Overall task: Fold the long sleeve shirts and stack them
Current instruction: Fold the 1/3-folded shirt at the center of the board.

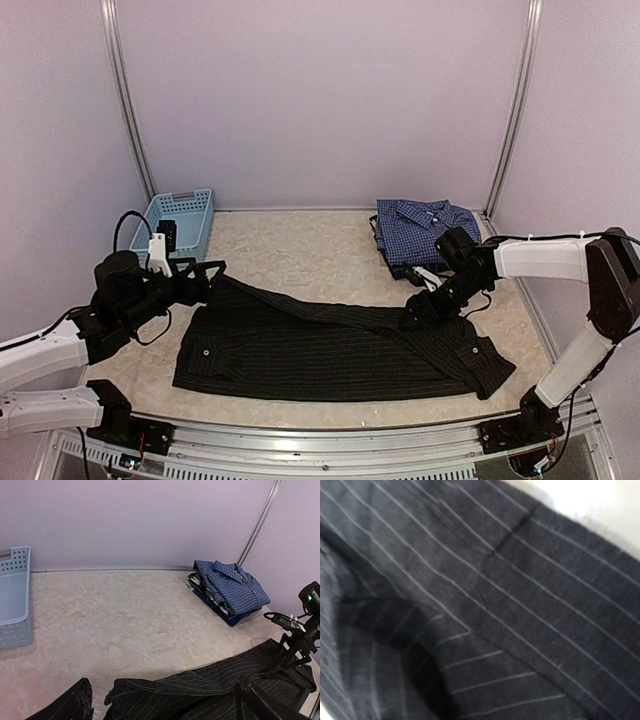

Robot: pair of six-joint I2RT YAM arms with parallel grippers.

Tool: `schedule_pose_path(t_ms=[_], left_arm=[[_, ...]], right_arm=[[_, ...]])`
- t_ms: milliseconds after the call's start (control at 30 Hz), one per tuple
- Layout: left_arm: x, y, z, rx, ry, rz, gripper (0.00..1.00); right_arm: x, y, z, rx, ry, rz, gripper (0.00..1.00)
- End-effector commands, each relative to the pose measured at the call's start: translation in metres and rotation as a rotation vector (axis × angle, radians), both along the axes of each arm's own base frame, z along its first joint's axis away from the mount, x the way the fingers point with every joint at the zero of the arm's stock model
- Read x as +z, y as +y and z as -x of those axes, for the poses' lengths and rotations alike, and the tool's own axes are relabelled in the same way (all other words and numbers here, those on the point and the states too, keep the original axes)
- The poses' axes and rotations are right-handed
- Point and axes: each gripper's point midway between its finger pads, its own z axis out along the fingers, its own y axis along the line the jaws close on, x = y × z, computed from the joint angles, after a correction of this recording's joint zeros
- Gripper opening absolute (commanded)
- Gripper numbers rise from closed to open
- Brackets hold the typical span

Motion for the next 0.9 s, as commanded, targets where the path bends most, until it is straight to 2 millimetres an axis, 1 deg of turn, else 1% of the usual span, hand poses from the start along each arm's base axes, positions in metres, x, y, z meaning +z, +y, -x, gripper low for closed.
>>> schedule_pose_path(t_ms=[0, 200, 300, 333, 367, 433, 533, 600, 633, 733, 867], left_arm=[[0.014, -0.006, 0.000, -0.021, -0.026, 0.015, 0.93], [0.011, -0.004, 0.001, -0.015, -0.023, 0.012, 0.93], [0.011, -0.004, 0.001, -0.015, -0.023, 0.014, 0.93], [0.011, -0.004, 0.001, -0.014, -0.023, 0.014, 0.93], [0.011, -0.003, 0.001, -0.012, -0.023, 0.014, 0.93], [0.011, -0.003, 0.001, -0.008, -0.022, 0.012, 0.93], [0.010, -0.002, -0.001, 0.003, -0.013, 0.008, 0.94], [0.009, -0.003, -0.002, 0.002, -0.001, 0.006, 0.94], [0.008, -0.003, -0.003, 0.004, 0.007, 0.007, 0.94], [0.005, -0.004, -0.007, 0.018, 0.053, 0.009, 0.97], [0.002, -0.012, -0.011, 0.010, 0.133, 0.023, 0.96]], right_arm=[[-0.009, -0.001, 0.003, 0.015, 0.019, -0.012, 0.77], [0.000, -0.001, 0.010, 0.003, 0.011, -0.043, 0.63], [0.004, 0.000, 0.011, -0.002, 0.004, -0.056, 0.52], [0.005, -0.001, 0.012, -0.005, 0.007, -0.056, 0.46], [0.006, -0.001, 0.013, -0.007, 0.007, -0.058, 0.38], [0.008, -0.002, 0.014, -0.013, 0.002, -0.058, 0.25], [0.013, -0.003, 0.015, -0.022, -0.008, -0.061, 0.10], [0.018, -0.004, 0.016, -0.025, -0.015, -0.069, 0.02], [0.022, -0.003, 0.016, -0.026, -0.023, -0.075, 0.00], [0.030, -0.003, 0.016, -0.032, -0.036, -0.084, 0.00], [0.044, -0.004, 0.018, -0.042, -0.055, -0.095, 0.00]])
